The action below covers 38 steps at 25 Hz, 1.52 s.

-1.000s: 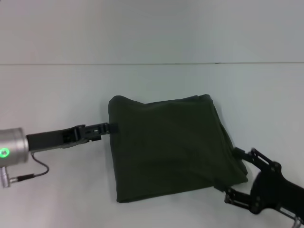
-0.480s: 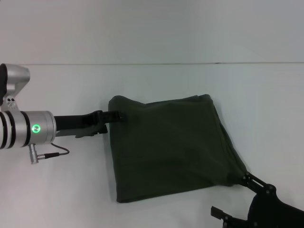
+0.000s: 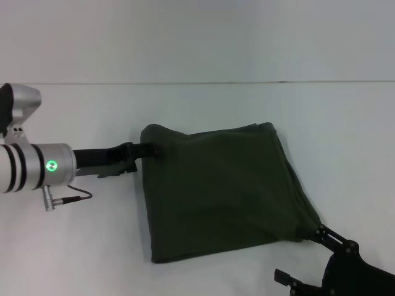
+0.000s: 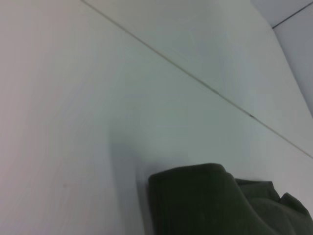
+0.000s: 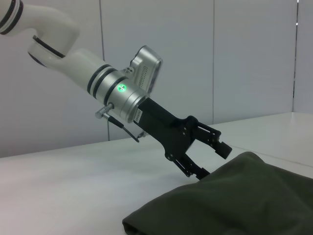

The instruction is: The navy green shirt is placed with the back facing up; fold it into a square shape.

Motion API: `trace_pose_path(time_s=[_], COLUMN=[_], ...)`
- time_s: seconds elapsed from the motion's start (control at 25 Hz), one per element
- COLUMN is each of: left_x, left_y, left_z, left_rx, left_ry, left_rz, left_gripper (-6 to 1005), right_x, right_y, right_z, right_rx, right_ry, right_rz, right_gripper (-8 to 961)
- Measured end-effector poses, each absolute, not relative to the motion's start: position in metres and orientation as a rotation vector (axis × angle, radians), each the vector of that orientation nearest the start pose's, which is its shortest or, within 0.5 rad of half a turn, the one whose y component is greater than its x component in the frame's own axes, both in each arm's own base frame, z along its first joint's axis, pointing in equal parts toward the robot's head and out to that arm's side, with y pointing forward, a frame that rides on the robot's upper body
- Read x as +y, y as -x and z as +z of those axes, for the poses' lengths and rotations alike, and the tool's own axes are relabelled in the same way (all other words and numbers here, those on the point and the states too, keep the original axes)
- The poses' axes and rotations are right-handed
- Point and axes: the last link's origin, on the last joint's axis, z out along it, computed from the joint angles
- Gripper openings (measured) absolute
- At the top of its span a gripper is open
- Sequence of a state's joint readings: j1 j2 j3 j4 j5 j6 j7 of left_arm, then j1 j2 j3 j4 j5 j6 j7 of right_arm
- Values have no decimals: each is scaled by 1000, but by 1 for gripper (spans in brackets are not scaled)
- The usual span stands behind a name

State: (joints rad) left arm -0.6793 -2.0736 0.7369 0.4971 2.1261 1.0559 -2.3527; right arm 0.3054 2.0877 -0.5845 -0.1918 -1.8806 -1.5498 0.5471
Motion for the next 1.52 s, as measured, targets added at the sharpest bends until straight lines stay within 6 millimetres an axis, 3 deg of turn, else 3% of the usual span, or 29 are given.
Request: trace_pose_path(time_s=[0.48, 0.96, 1.36, 1.52], left_x=[389, 386, 384, 385], left_y=[265, 267, 270, 272], left_z=[-46, -45, -43, -38], left_rx=[-1828, -1782, -1768, -1751], left_ry=[2083, 2119, 2137, 2135], left_rz=[-555, -554, -548, -544], left_gripper=[939, 715, 187, 106], right_x=[220, 223, 224, 224], right_y=[-321, -321, -320, -320], right_z=[-61, -61, -62, -62], right_rx=[348, 348, 347, 348], right_ry=[2513, 2515, 2514, 2511], right_rz=[824, 815, 817, 817], right_gripper=[945, 944, 944, 944])
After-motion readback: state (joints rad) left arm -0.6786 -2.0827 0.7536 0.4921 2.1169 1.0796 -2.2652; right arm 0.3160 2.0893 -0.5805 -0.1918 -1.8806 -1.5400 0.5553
